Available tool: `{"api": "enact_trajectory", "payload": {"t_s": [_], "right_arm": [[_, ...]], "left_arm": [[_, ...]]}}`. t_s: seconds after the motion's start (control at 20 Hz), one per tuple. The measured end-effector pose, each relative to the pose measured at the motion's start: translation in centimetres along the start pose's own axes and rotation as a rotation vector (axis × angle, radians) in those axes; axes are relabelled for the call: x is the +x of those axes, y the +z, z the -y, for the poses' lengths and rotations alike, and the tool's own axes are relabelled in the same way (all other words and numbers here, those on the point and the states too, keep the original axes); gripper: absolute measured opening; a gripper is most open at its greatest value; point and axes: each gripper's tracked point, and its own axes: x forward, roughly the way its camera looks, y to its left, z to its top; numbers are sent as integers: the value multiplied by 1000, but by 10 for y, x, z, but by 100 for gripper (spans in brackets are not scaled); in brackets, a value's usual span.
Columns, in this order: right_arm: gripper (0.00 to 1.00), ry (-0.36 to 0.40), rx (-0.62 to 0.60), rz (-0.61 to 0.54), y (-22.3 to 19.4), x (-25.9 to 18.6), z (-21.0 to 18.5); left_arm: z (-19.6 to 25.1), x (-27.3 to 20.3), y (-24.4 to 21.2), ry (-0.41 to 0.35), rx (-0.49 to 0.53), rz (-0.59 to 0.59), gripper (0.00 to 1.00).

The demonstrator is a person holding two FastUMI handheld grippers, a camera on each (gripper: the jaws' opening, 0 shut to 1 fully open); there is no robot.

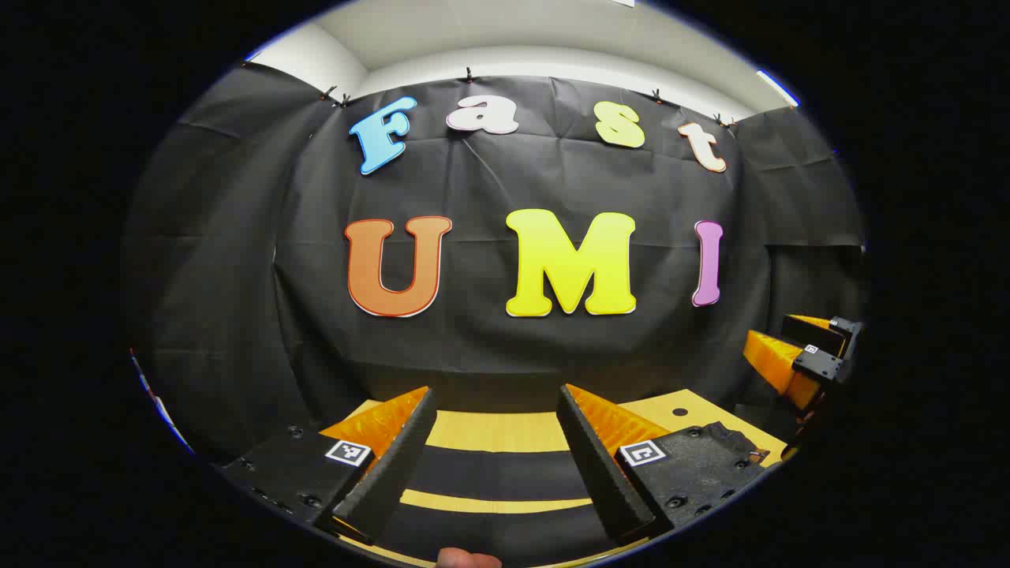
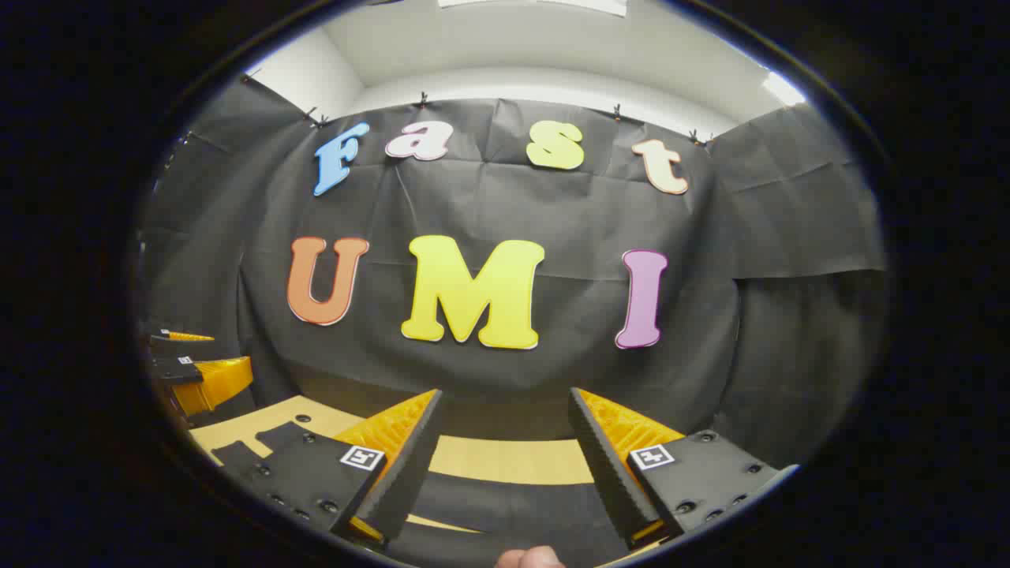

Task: Grasp the waist and the cuffs of the jeans and fold them to make the two legs overlap; first hold the waist and fold one-third of the jeans toward the cuffs, then hold the cuffs and fold the remaining one-third in the same direction to finish folding.

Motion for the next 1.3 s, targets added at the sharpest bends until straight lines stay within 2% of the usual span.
{"api": "enact_trajectory", "payload": {"t_s": [0.2,0.25,0.95,1.1,1.15,1.3], "right_arm": [[95,-24,-7,-5,-1,4,9],[95,-24,1,-4,2,5,10],[96,-28,-28,-4,-4,12,24],[95,-64,-71,-33,-14,15,53],[97,-82,-73,-52,-20,16,66],[95,-155,-79,-87,-33,14,108]], "left_arm": [[1,6,3,-5,26,13,98],[2,7,3,-8,27,12,100],[-6,18,-3,9,33,-5,98],[-29,24,-16,52,6,-40,99],[-38,25,-20,75,-4,-54,99],[-68,26,-32,136,-11,-81,100]]}}
